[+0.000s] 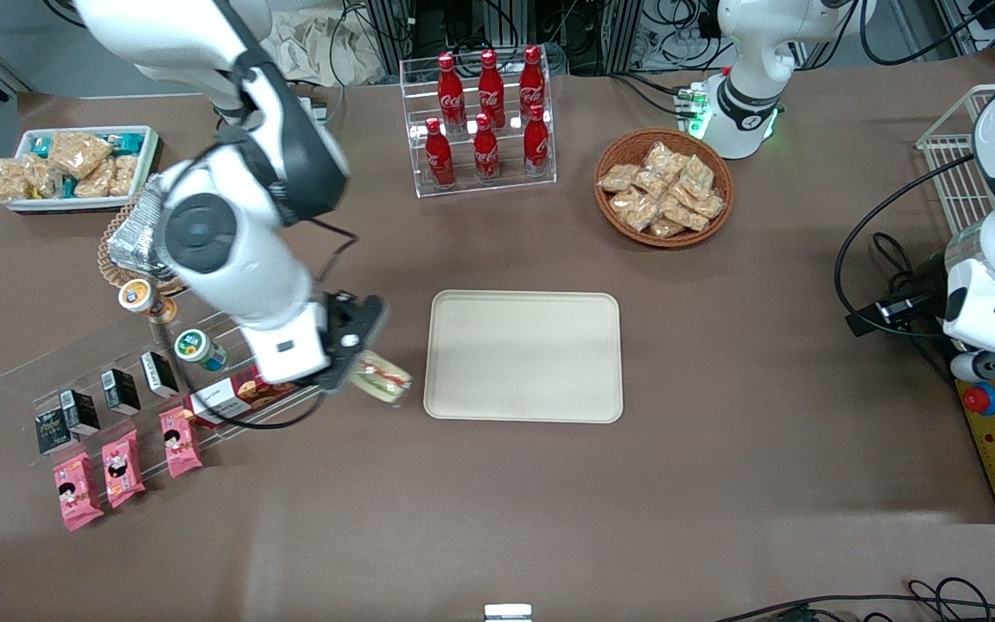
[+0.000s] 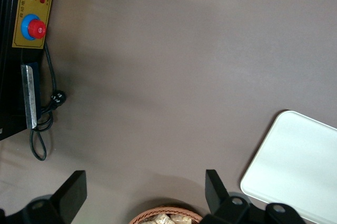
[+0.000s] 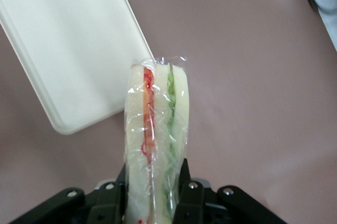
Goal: Place sandwich on tray
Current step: 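Carry the held sandwich with the right gripper over the cream tray, then lower the sandwich onto the tray and open the right gripper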
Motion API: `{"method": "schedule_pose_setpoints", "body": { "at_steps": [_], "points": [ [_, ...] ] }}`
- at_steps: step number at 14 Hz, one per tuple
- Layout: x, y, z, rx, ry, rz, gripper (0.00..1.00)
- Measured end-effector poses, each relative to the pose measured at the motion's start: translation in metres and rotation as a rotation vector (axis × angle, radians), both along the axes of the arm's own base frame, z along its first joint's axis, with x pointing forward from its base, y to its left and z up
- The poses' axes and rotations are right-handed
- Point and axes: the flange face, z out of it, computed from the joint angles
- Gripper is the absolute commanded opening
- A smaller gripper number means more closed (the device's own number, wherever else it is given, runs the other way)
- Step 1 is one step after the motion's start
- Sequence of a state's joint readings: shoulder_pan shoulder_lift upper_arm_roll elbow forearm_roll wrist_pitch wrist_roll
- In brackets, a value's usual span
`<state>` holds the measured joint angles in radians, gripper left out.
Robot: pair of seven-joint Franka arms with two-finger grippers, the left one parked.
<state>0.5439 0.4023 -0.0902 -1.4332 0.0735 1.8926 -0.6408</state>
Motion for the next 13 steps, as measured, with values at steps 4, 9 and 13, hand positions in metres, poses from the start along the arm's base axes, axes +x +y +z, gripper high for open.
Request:
{"method": "schedule_pose_setpoints", "body": {
  "at_steps": [4, 9, 13],
  "points": [
    [-0.03, 0.09, -0.048, -0.044, -0.021, 0.13, 0.38],
    [-0.058, 0.162, -0.129, -0.082, -0.071, 0.207, 0.38],
    [-0.051, 0.17, -0.17, -0.072, -0.123, 0.226, 0.39]
  ]
}}
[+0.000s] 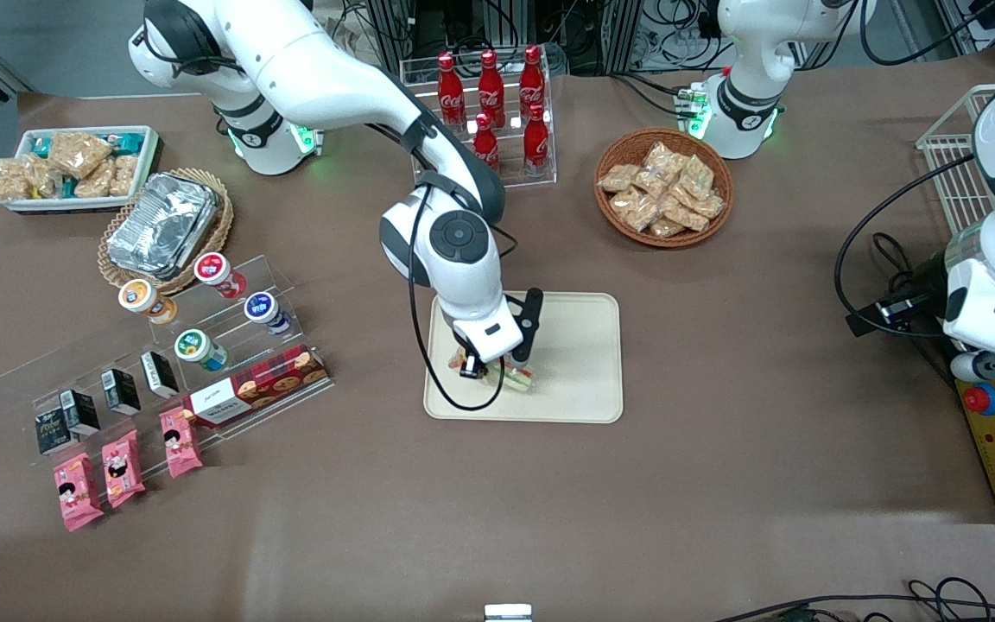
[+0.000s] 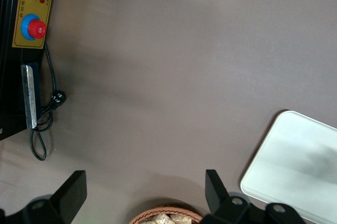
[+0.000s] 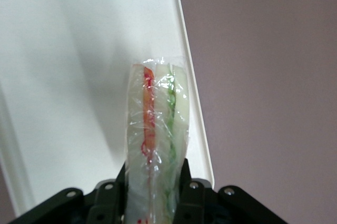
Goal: Place sandwich on tray
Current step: 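Lower the sandwich onto the tray and open the right gripper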
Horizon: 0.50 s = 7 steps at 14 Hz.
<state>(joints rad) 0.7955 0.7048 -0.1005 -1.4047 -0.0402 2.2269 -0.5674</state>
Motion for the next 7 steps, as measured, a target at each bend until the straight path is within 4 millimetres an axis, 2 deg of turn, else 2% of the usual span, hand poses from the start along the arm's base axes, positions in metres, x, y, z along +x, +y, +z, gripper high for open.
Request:
{"method": "schedule_pose_setpoints", "body": {
  "at_steps": [4, 7],
  "points": [
    [-0.003, 0.008, -0.036, -0.07, -0.055, 0.076, 0.43],
    [0.0, 0.012, -0.055, -0.059, -0.102, 0.107, 0.44]
  ]
}}
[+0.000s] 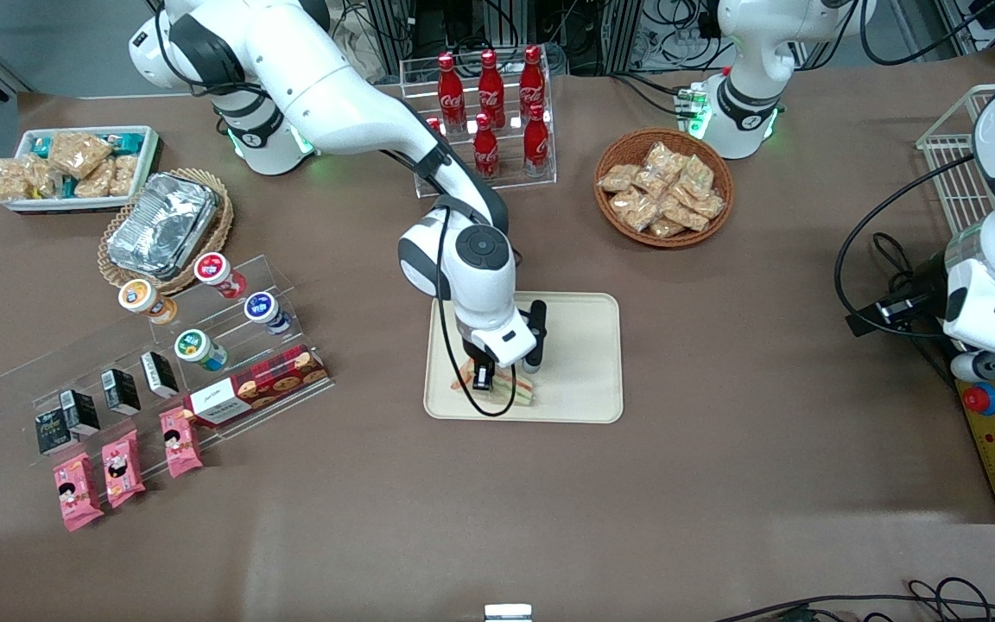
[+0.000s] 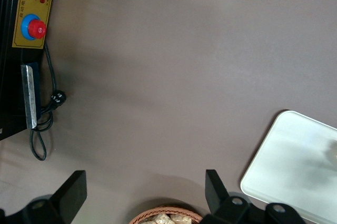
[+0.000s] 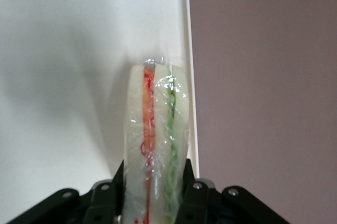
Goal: Place sandwich on tray
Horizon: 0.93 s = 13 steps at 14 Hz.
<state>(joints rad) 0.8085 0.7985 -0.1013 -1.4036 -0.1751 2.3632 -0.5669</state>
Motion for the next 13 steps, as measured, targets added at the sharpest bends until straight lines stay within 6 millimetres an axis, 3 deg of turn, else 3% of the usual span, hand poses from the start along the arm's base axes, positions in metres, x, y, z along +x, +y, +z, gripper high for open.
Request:
{"method": "schedule_pose_setpoints", "body": {
  "at_steps": [4, 5, 7, 10, 13],
  "points": [
    [0.0, 0.008, -0.016, 0.047, -0.038, 0.025, 0.5],
    [-0.002, 0.011, -0.017, 0.053, -0.043, 0.03, 0.61],
    [-0.005, 0.017, -0.014, 0.067, -0.049, 0.015, 0.99],
    [-0.005, 0.025, 0.0, 0.104, -0.066, -0.037, 0.99],
    [-0.001, 0.026, 0.028, 0.12, -0.08, -0.054, 0.99]
  ]
}}
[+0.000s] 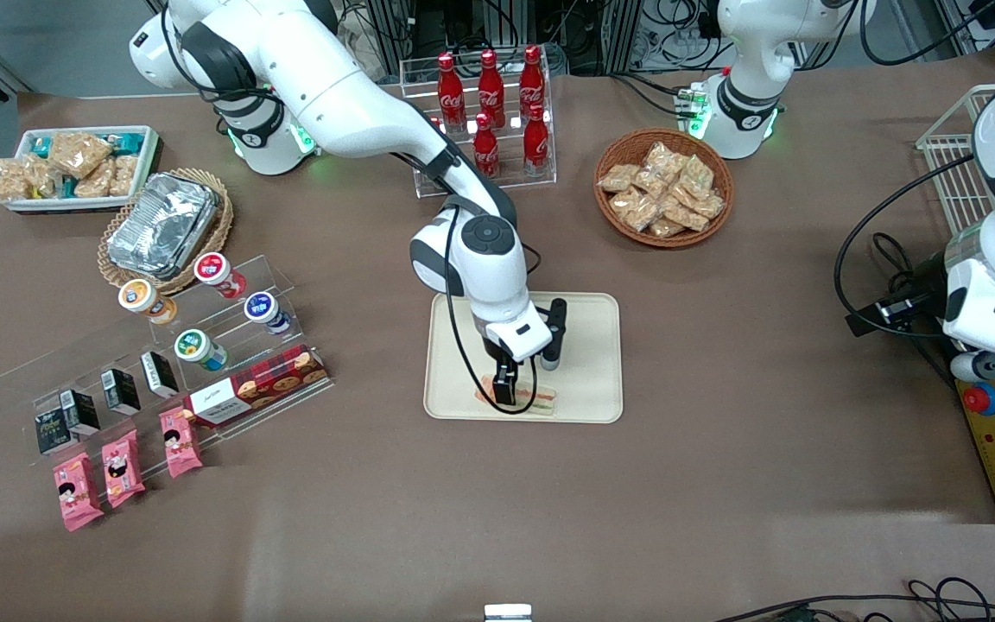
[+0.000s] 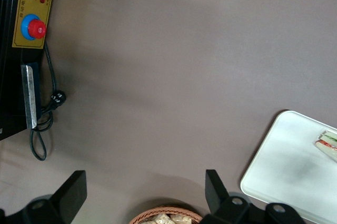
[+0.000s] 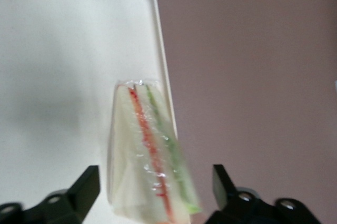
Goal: Place sandwich on tray
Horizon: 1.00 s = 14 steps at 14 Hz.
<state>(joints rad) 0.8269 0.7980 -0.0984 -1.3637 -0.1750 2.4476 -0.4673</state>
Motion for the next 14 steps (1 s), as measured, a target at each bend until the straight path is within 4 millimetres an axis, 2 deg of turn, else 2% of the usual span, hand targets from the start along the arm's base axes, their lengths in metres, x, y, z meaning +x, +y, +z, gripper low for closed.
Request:
{"method": "schedule_pose_setpoints", "body": {
  "at_steps": [3, 5, 7, 11, 14],
  "points": [
    [0.003, -0.013, 0.048, -0.019, 0.047, -0.064, 0.99],
    [0.011, -0.036, 0.086, 0.027, 0.105, -0.143, 0.99],
    [0.03, -0.082, 0.118, 0.044, 0.144, -0.23, 0.99],
    [0.065, -0.198, 0.184, 0.09, 0.248, -0.494, 0.99],
    [0.071, -0.275, 0.222, 0.108, 0.32, -0.694, 0.99]
  ]
}}
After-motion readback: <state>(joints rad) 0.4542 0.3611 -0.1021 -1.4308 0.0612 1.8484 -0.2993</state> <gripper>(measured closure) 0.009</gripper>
